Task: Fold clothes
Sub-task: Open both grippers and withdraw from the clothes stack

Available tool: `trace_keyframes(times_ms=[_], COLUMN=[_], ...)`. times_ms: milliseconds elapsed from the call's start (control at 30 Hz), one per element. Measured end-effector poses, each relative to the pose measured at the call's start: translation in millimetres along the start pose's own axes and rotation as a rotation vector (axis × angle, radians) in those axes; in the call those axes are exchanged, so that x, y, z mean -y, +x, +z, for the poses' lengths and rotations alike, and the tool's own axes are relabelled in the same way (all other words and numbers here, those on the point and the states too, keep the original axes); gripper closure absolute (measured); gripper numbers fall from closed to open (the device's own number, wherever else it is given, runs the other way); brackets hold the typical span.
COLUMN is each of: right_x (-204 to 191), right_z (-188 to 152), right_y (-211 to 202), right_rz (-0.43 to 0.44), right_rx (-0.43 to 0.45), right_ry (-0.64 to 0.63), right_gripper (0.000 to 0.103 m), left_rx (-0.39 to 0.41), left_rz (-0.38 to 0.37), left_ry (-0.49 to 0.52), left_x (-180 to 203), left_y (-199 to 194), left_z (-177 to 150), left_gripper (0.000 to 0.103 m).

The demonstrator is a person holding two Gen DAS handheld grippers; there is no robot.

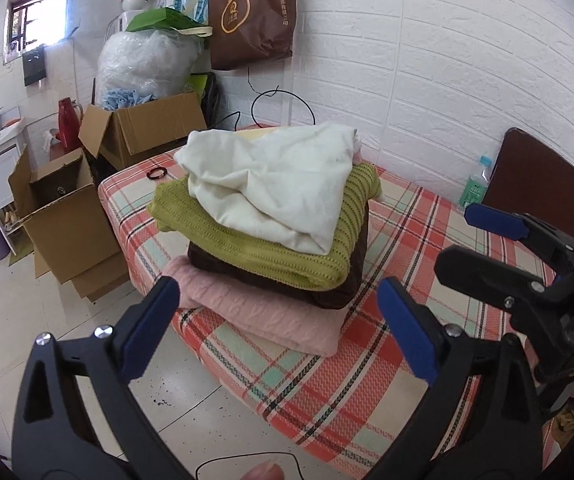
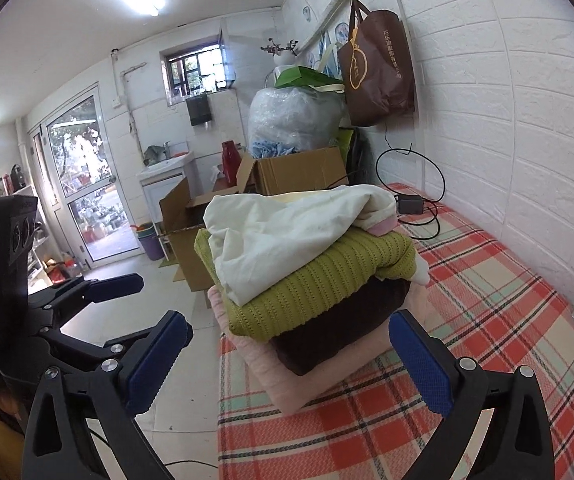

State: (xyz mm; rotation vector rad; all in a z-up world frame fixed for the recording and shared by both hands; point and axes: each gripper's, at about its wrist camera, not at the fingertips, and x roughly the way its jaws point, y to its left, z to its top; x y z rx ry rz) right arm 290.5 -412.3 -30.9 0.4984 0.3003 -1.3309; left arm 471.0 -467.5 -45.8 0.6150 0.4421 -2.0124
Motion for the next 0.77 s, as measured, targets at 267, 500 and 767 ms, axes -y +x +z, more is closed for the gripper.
trace_keyframes(times_ms=[267,500,767], right_x=[1.1,1.1,9.6], right_z=[-2.1,-3.7,-6.5], right_y=[-9.7,-13.9,-10.1], right_rz=[-0.029,-0.023,-0.023], right_rx=[-0.002,0.002,-0.01], right_ry=[0.021,0.036,0.091], right_gripper=[0.0,0.0,0.0], left_rx=[0.011,0.027,0.057], left_rz=[0.045,0.076,0.025], left_ry=[0.005,0.025,0.061], left_x=[12.0,20.7,27.2], left_y=[-4.1,-7.4,-3.5], left_z=[-1.0,-1.6,-4.8], left_gripper=[0.003,0.003,0.003])
